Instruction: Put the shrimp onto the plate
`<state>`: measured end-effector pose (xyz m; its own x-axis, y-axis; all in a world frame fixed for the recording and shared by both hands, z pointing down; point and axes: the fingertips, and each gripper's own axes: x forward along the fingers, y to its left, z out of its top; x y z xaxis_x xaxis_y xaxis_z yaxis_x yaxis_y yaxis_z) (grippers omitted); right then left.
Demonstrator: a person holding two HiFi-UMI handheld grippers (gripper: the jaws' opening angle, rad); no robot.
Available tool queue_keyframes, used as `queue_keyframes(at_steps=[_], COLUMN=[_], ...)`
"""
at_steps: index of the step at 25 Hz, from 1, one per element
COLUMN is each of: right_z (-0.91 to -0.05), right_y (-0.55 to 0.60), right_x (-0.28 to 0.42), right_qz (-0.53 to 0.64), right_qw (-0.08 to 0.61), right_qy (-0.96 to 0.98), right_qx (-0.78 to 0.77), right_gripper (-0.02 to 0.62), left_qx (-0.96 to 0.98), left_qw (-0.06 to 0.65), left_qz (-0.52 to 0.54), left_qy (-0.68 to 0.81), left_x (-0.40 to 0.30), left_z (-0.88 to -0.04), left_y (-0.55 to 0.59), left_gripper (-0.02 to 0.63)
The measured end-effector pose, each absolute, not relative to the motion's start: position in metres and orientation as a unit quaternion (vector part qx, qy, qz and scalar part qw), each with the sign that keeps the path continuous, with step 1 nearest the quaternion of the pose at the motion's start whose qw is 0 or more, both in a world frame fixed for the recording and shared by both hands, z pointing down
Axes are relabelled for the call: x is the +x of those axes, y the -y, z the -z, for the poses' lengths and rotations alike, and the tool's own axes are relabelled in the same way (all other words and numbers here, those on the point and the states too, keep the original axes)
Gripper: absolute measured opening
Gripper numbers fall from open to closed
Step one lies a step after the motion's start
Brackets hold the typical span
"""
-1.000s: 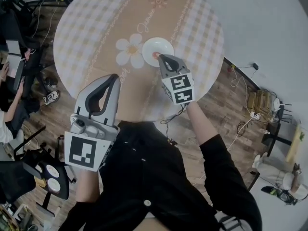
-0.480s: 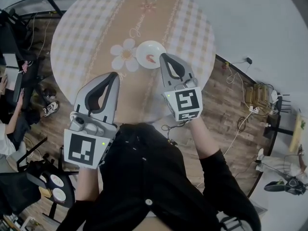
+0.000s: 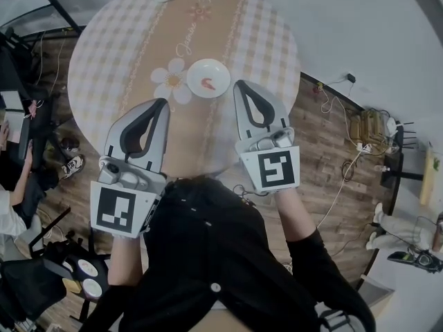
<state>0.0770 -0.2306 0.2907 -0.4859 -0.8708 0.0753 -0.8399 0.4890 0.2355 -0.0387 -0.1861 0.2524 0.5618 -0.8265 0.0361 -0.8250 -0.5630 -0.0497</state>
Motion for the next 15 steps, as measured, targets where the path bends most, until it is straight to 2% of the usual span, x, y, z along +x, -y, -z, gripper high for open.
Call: queue_keyframes(at_steps=[4, 15], right_z=[-0.279, -0.261], right_y=[0.216, 0.192], right_x=[0.087, 0.109], right_qz=[0.095, 0.12], right_qw=[0.089, 0.088], right_qy=[0.848, 0.819], right_qx=[0.514, 0.555], right_gripper=[0.002, 0.002], left_qx=[-0.882, -0.893], left_qw=[0.034, 0.035], left_qz=[-0.004, 0.005], left_qy=[-0.47, -0.449], left_x=[-0.032, -0.023], left_z=[-0.232, -0.234], left_y=[0.192, 0.196], left_gripper=[0.003, 0.003])
